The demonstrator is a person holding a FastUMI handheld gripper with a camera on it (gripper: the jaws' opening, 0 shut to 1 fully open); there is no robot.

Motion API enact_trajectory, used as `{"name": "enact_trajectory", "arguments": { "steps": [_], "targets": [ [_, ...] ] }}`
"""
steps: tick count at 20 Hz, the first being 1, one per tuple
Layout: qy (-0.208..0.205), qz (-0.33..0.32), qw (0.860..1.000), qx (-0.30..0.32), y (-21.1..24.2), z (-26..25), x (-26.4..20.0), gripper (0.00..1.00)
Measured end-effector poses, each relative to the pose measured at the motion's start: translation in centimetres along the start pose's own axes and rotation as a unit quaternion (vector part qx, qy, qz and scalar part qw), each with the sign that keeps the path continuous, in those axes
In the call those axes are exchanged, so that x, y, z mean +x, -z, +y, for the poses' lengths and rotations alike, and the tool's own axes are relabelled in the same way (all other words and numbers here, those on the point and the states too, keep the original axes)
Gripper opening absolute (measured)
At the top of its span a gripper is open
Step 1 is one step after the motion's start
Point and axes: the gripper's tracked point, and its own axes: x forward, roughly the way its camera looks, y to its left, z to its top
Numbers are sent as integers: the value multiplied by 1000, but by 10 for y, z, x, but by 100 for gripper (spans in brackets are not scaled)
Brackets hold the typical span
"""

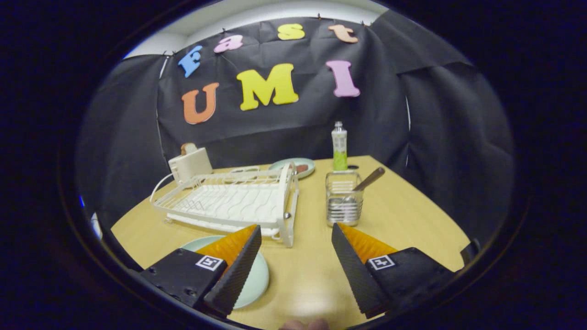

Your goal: Take the plate from the dish rack, then take the spoon from the basket and place it into the plate.

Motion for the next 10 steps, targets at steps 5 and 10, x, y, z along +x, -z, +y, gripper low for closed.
{"name": "enact_trajectory", "arguments": {
  "steps": [5, 10],
  "targets": [
    [40, -59, 997, 6, -11, -49, 11, 100],
    [58, -62, 996, -3, -10, -91, 57, 100]
  ]
}}
